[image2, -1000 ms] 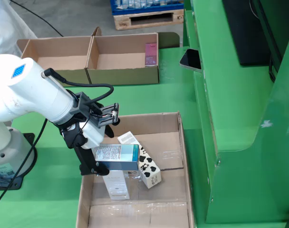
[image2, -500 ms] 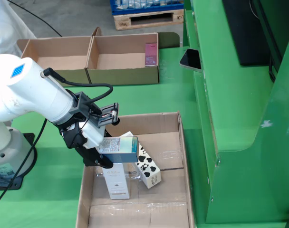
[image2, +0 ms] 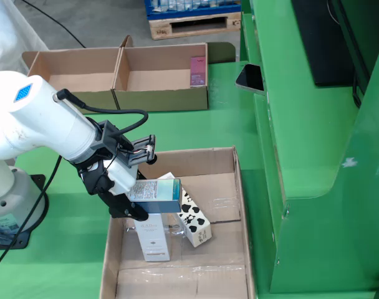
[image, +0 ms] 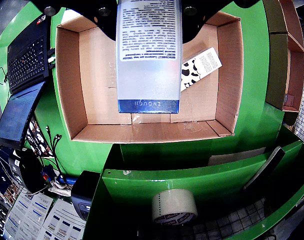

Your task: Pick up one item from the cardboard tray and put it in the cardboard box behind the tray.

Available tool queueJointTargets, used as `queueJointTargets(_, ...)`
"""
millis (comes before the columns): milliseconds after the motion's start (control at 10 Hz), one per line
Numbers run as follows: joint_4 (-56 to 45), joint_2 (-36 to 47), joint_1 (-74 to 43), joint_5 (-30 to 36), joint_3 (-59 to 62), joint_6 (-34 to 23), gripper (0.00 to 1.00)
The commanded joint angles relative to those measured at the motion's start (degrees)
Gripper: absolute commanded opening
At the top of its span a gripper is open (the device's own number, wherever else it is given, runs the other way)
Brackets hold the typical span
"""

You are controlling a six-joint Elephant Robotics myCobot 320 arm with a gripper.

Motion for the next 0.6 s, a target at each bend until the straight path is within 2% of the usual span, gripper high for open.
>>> queueJointTargets(0, 0.71, 1.04, -0.2, 0.32, 1.64, 0.11, 0.0)
queueJointTargets(300, 0.71, 1.04, -0.2, 0.32, 1.64, 0.11, 0.0)
queueJointTargets(500, -4.78, -2.33, -1.13, -0.32, 12.41, 1.07, 0.0)
